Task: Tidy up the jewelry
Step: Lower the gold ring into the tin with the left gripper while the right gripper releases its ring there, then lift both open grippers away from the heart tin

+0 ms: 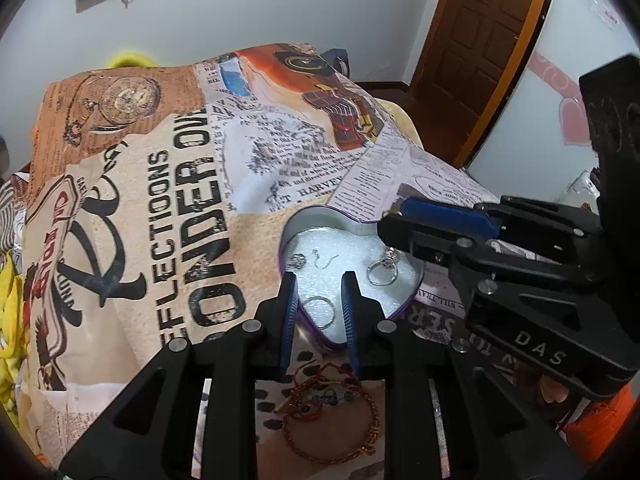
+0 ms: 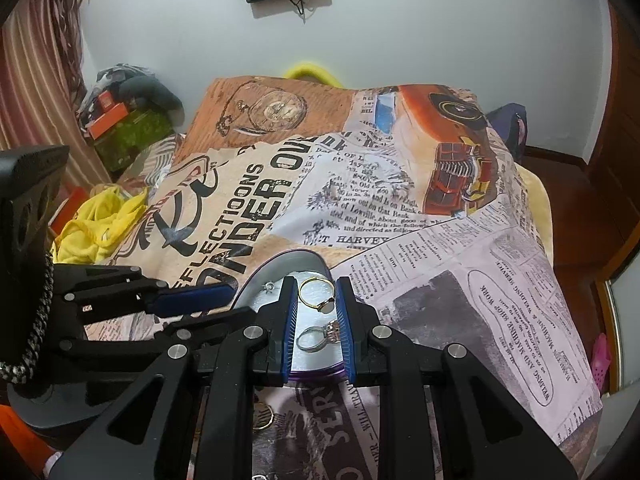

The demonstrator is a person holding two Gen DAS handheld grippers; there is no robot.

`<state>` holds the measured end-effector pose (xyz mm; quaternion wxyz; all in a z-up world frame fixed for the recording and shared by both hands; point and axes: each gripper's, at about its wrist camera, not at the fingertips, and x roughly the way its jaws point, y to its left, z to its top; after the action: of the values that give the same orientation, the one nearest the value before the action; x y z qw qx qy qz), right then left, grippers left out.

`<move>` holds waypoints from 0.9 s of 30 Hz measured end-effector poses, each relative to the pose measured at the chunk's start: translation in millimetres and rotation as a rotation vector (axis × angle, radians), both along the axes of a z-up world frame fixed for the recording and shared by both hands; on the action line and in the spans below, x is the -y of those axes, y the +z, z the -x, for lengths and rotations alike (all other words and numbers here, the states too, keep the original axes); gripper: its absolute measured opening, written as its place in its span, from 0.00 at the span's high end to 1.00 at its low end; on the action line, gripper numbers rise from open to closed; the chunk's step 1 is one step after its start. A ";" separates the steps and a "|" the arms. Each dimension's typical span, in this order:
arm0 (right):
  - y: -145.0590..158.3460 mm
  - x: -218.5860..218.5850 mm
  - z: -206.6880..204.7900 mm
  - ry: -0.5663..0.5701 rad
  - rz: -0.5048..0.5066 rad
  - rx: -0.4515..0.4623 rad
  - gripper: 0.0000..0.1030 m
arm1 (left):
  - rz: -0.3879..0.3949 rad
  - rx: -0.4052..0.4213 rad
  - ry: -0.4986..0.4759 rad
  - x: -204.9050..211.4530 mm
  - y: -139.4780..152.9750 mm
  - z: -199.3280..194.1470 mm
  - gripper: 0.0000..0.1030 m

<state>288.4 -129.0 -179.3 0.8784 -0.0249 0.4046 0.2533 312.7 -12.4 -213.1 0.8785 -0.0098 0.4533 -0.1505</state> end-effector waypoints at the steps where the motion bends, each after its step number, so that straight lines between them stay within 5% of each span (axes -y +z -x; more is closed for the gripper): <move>1: -0.6 -1.3 -0.2 0.004 0.004 -0.002 0.83 | 0.000 0.006 0.007 -2.2 1.7 0.9 0.79; 27: 2.6 -26.7 19.4 0.082 0.090 -0.014 0.82 | -0.048 0.035 0.074 -33.5 21.0 29.9 0.76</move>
<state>269.0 -102.3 -176.7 0.8623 -0.0793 0.4204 0.2709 282.8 21.0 -192.1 0.8913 -0.0030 0.4405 -0.1070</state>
